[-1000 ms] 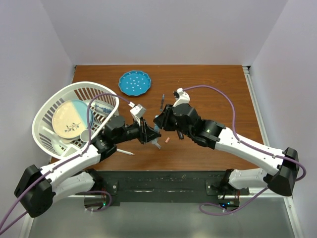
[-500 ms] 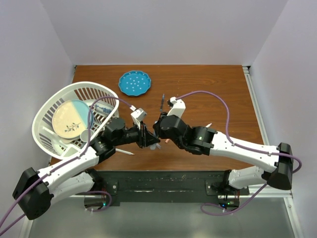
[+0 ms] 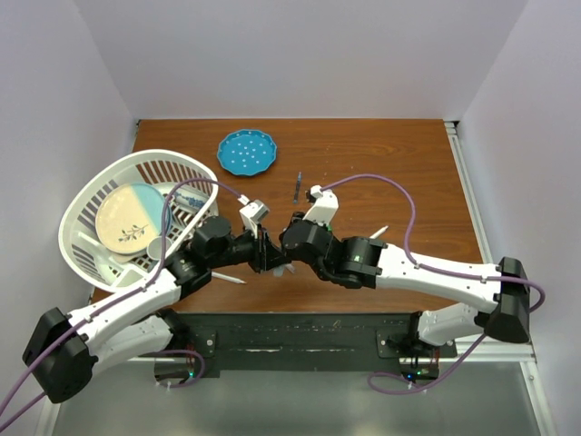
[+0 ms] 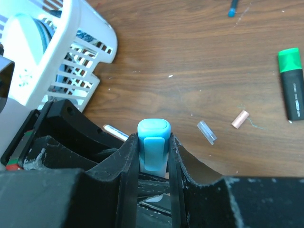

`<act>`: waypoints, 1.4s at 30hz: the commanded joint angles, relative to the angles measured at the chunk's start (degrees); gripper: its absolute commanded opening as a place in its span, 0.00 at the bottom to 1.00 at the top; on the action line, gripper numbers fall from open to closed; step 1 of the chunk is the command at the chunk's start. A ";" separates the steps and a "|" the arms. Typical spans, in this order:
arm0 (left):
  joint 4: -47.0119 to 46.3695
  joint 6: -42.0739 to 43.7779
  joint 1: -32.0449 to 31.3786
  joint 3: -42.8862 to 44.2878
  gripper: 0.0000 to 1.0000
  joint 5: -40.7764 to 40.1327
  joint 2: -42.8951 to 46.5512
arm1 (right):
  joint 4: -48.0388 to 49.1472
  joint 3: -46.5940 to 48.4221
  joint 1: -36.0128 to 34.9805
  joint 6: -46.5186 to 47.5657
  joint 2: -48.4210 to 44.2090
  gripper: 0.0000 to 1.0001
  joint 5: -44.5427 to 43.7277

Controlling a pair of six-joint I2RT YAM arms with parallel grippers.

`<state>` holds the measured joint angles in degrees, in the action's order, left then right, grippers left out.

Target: Insert the pens into the pen caps

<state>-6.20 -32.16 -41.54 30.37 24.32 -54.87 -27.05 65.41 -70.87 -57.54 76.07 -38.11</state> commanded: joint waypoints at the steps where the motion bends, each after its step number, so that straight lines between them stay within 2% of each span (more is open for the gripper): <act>1: -10.76 0.44 1.11 4.08 0.00 -7.35 -0.41 | -3.13 1.22 -4.27 -5.04 2.59 0.00 9.62; 4: -13.13 -0.35 1.02 3.73 0.00 -6.04 -0.41 | 3.29 -2.47 -4.80 -4.78 1.28 0.02 11.82; 6: -13.58 -0.27 1.02 3.82 0.00 -4.55 -0.15 | 3.15 -3.44 -4.89 -4.60 0.75 0.06 11.48; 7: -13.67 -0.10 1.02 3.82 0.00 -4.11 0.11 | 2.97 -3.53 -4.80 -3.99 -0.13 0.13 10.87; 10: -13.32 0.43 1.11 3.56 0.00 -2.78 1.60 | 3.14 -3.88 -4.80 -2.85 -2.41 0.26 8.50; 11: -13.32 0.43 1.02 3.47 0.00 -2.61 2.13 | 3.23 -4.06 -4.80 -2.41 -4.60 0.35 7.71; 14: -13.32 0.52 1.02 2.50 0.00 -1.03 4.50 | 2.71 -3.19 -4.80 0.58 -8.38 0.47 4.72; 19: -12.53 1.75 1.11 1.10 0.00 1.87 7.85 | -2.48 2.69 -4.80 7.16 -11.65 0.55 0.76; 24: -13.13 2.72 1.11 -0.57 0.00 5.20 8.99 | -5.73 8.94 -4.63 13.40 -11.48 0.61 -2.40; 28: -15.16 2.02 1.02 -0.75 0.00 9.25 8.29 | -4.59 12.28 -3.93 17.45 -11.12 0.62 -2.15; 42: -16.92 1.58 1.02 -0.66 0.00 10.14 7.59 | -5.47 18.36 -2.08 19.31 -3.30 0.59 -1.01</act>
<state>-19.16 -30.89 -40.84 30.09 33.50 -47.18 -31.88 81.49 -73.19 -38.92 71.77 -38.26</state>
